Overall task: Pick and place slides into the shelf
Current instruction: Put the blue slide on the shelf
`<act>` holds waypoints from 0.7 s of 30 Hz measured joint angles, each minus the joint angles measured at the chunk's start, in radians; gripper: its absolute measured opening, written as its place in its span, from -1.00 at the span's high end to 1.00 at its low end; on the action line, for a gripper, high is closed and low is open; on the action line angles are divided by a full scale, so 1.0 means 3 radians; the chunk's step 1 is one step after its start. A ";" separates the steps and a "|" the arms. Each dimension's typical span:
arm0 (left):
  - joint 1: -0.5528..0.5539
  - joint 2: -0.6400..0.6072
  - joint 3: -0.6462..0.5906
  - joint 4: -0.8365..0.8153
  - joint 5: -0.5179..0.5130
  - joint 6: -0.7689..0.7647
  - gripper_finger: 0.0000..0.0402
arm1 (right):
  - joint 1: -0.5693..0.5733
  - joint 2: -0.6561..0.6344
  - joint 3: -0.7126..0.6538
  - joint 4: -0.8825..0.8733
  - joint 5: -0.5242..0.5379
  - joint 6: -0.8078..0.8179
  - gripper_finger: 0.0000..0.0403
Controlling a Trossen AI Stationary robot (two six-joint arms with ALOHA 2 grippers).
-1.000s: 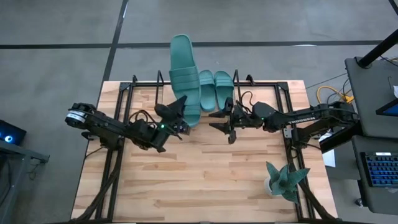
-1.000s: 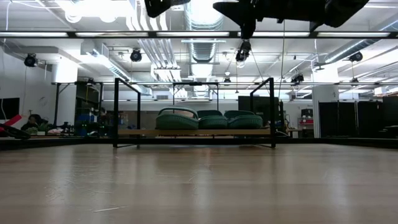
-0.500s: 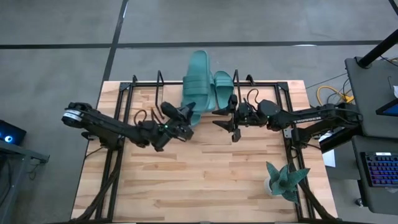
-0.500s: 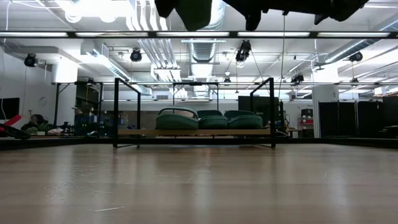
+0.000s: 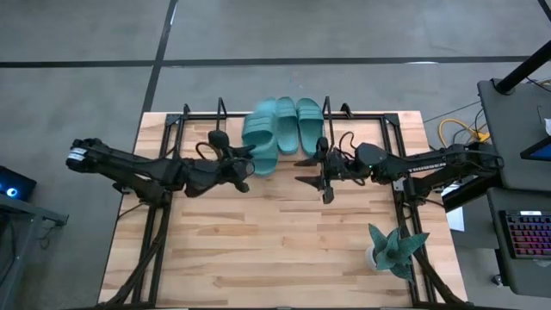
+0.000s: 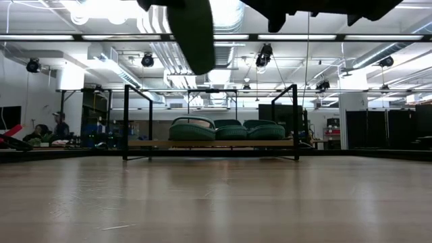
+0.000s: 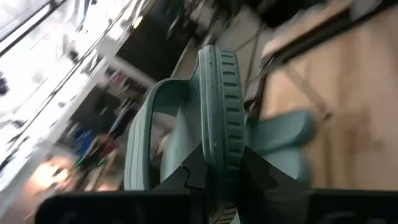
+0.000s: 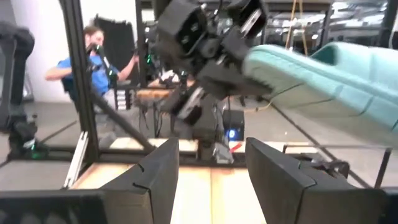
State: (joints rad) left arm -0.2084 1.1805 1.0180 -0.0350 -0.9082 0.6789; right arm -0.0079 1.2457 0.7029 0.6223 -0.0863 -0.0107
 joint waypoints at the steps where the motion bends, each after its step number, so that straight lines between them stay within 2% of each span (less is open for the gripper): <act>1: -0.0017 0.0014 -0.0005 -0.0057 -0.0133 -0.0016 0.89 | 0.0014 0.0000 0.0000 -0.0055 0.0001 -0.0021 0.13; 6: -0.0045 0.0185 -0.0026 -0.0564 -0.0555 -0.0239 0.89 | 0.0083 0.0055 -0.0072 -0.0119 0.0035 -0.0045 0.13; 11: -0.0046 0.0320 -0.0032 -0.0995 -0.0544 -0.0737 0.89 | 0.0112 0.0189 -0.0152 -0.0055 0.0318 0.0022 0.15; 15: -0.0051 0.0355 -0.0032 -0.1315 -0.0627 -0.1009 0.90 | 0.0114 0.0221 -0.0177 -0.0041 0.0379 -0.0030 0.15; 21: -0.0056 0.0434 -0.0036 -0.1514 -0.0652 -0.1085 0.90 | 0.0114 0.0220 -0.0215 -0.0040 0.0379 -0.0084 0.14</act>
State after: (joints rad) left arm -0.2253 1.3106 1.0073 -0.4892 -1.1038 0.3534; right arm 0.0261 1.3117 0.6384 0.6104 0.0273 -0.0360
